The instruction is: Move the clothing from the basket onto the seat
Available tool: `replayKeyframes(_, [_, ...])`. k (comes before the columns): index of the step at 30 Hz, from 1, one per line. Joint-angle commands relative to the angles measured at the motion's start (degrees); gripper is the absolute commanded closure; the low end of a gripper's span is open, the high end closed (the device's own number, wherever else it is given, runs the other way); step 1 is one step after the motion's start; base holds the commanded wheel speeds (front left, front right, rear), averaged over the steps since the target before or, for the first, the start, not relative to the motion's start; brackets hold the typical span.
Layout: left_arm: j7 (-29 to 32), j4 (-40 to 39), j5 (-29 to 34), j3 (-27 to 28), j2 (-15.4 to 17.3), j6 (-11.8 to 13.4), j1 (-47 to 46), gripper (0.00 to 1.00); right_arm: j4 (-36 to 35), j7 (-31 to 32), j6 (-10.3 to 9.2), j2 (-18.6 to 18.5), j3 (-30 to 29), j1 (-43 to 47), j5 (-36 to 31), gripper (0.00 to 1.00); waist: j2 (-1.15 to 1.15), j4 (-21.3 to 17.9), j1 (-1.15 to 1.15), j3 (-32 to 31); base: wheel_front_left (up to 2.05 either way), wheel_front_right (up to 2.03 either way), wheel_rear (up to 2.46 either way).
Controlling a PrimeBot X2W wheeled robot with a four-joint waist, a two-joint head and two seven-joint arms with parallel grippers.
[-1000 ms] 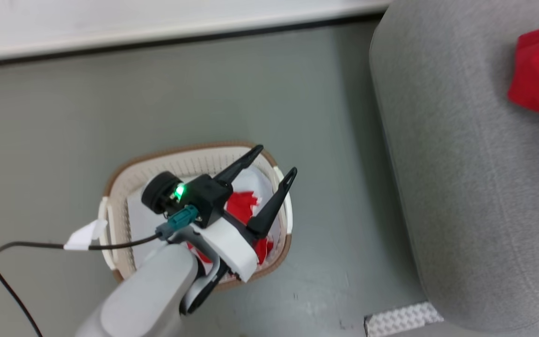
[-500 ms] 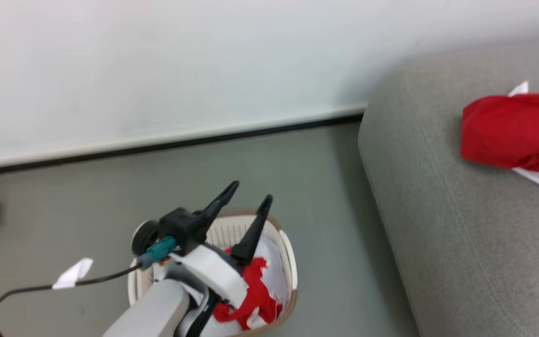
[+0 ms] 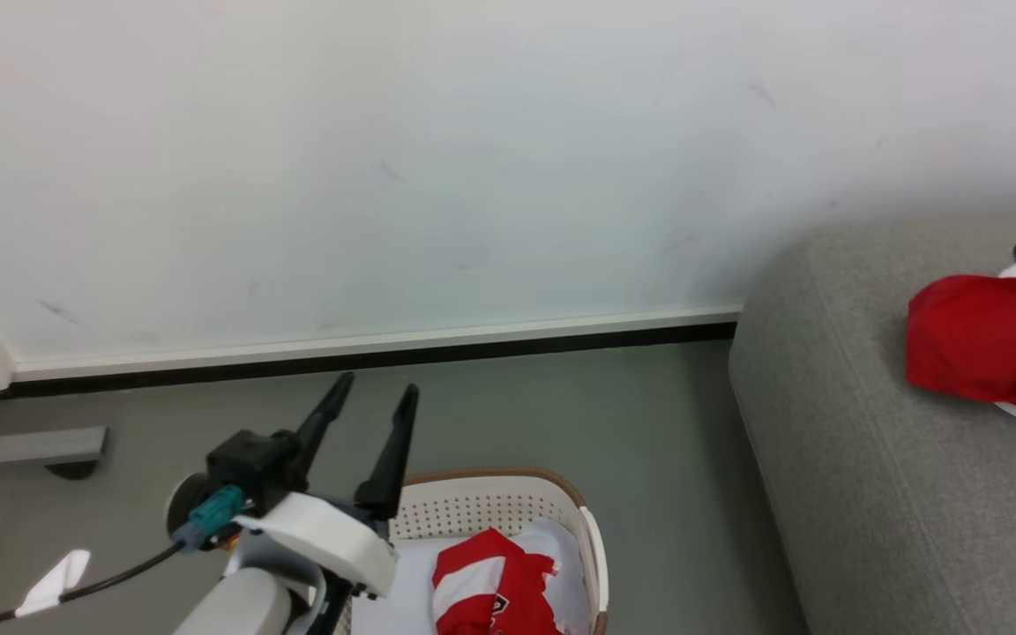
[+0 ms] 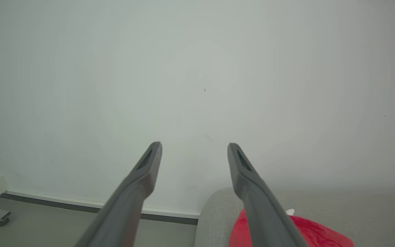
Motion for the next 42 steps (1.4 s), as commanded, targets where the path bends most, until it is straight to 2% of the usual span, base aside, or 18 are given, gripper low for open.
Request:
replayKeyframes(1, [-0.11, -0.73, 0.45, 1.15, 0.56, 0.67, 1.43, 0.00, -0.69, -1.76, -0.13, 1.18, -0.80, 2.20, -1.03, 0.00, 0.00, 1.20, 0.02, -1.03, 0.00, 0.00, 0.00])
replayKeyframes(9, [-0.12, -4.42, 3.19, 9.17, -0.22, 2.77, 8.49, 0.00, -3.00, -7.72, -0.13, 10.63, -4.64, 12.09, -7.72, 0.00, 0.00, 3.43, 0.02, -1.97, 0.00, 0.00, 0.00])
replayKeyframes(10, [-0.12, -4.42, 3.19, 9.17, -0.22, 2.77, 8.49, 0.00, -3.00, -7.72, -0.13, 10.63, -4.64, 12.09, -7.72, 0.00, 0.00, 3.43, 0.02, -1.97, 0.00, 0.00, 0.00])
replayKeyframes(15, [-0.13, -6.42, 6.56, 14.98, -2.29, 2.48, 12.44, 0.00, -5.64, -8.02, -0.13, 16.71, -9.90, 18.88, -13.12, 0.00, 0.00, 4.76, 0.02, -2.08, 0.00, 0.00, 0.00])
replayKeyframes(17, [-0.13, -6.69, 8.08, 16.99, -3.31, 2.12, 14.12, 0.00, -6.29, -8.02, -0.13, 20.19, -11.68, 21.80, -14.28, 0.00, 0.00, 5.05, 0.02, -2.20, 0.00, 0.00, 0.00])
replayKeyframes(23, [-0.11, -6.93, 13.31, 22.68, -6.66, -0.31, 17.82, 0.00, -8.69, -8.04, -0.13, 25.89, -14.55, 26.88, -21.49, 0.00, 0.00, 5.43, 0.02, -2.28, 0.00, 0.00, 0.00])
replayKeyframes(30, [-0.11, -5.04, 17.92, 26.90, -9.61, -3.74, 20.27, 0.00, -8.91, -8.04, -0.13, 28.62, -16.61, 29.00, -26.92, 0.00, 0.00, 4.77, 0.02, -2.40, 0.00, 0.00, 0.00])
replayKeyframes(37, [-0.10, -3.86, 20.57, 29.95, -11.37, -6.44, 20.44, 0.00, -8.65, -8.04, -0.13, 29.23, -16.65, 28.21, -27.56, 0.00, 0.00, 4.33, 0.02, -2.38, 0.00, 0.00, 0.00])
replayKeyframes(42, [-0.10, -3.46, 21.41, 31.66, -12.20, -7.49, 19.83, 0.00, -8.19, -8.04, -0.13, 29.31, -16.33, 27.86, -27.51, 0.00, 0.00, 4.31, 0.02, -2.34, 0.00, 0.00, 0.00])
